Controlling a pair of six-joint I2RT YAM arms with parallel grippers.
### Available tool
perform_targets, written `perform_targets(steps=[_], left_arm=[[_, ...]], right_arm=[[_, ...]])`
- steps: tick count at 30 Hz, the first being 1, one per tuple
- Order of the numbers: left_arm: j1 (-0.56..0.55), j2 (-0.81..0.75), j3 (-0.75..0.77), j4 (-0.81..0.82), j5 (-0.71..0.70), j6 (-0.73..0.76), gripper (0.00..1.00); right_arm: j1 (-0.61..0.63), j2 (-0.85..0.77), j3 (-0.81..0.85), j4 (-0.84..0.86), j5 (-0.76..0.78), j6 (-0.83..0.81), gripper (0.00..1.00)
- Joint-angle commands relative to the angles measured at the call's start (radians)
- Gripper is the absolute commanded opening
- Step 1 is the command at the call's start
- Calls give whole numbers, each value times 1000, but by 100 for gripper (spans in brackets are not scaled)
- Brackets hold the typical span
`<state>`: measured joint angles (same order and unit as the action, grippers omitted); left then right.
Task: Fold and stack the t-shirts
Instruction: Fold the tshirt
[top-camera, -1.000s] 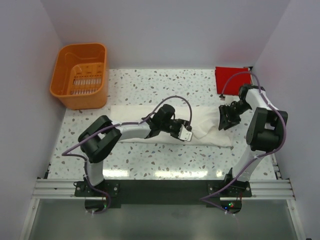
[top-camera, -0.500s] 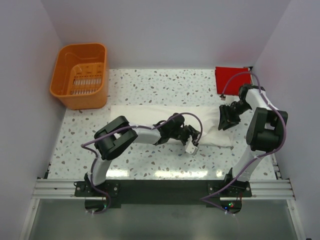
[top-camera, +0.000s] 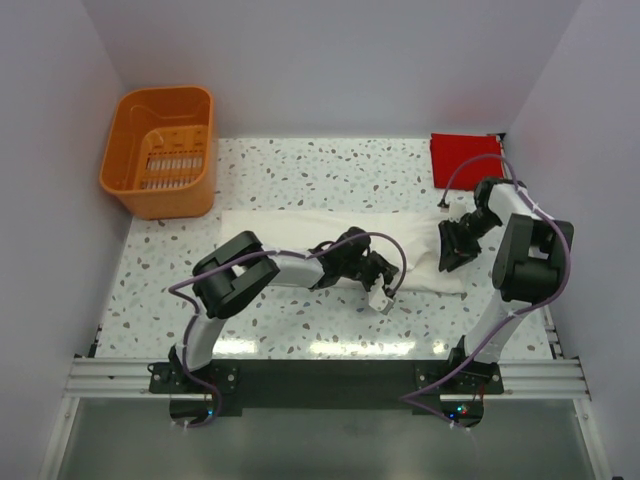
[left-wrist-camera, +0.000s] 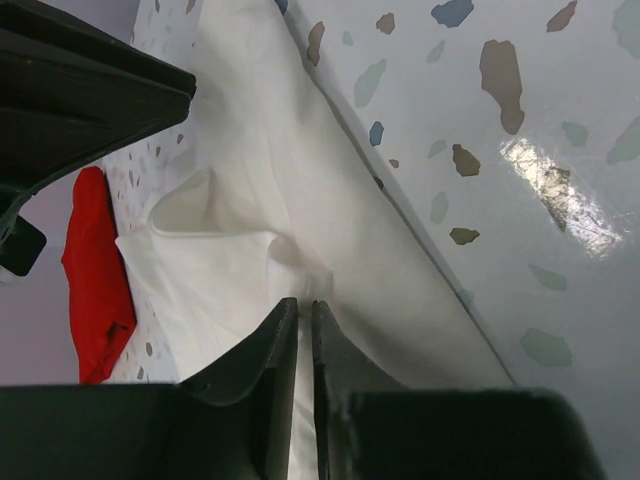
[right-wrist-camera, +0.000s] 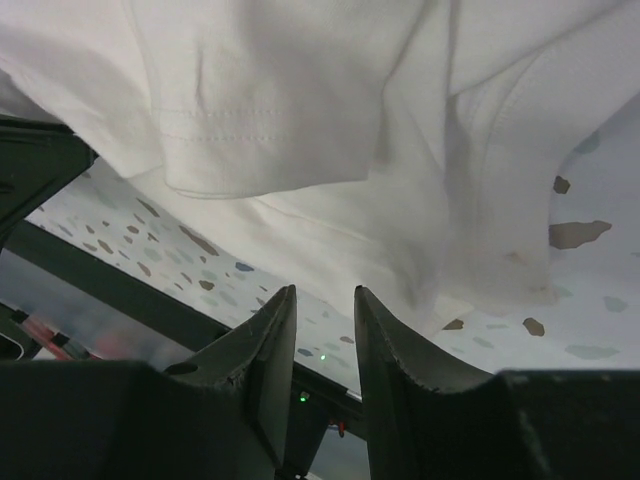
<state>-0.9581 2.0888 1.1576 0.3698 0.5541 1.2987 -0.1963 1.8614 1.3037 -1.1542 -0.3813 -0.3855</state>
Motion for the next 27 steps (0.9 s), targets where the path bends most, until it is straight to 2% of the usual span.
perform_targets(steps=[1,5,12,15,20,23,24,27], left_arm=[[4,2,37,4,12,24,13],[25,-15,33,-5,-6,34,1],[91,-50,25,-52,9,56,0],[97,-70,11,-69,46,45,9],[97,-76,1,-68,64,28,12],[98,-84,-12,-45,69,24,25],[98,-84,-13,-36,73,24,33],[93,-81,-13,-26,84,25,37]], right_arm=[[3,18,-3,40,59,7,33],[1,35,-9,51,87,2,33],[1,41,3,57,76,-1,34],[3,13,9,70,21,-6,37],[1,-4,43,73,-48,36,45],[1,10,63,82,-71,68,50],[1,15,65,86,-71,74,51],[3,33,71,96,-77,89,52]])
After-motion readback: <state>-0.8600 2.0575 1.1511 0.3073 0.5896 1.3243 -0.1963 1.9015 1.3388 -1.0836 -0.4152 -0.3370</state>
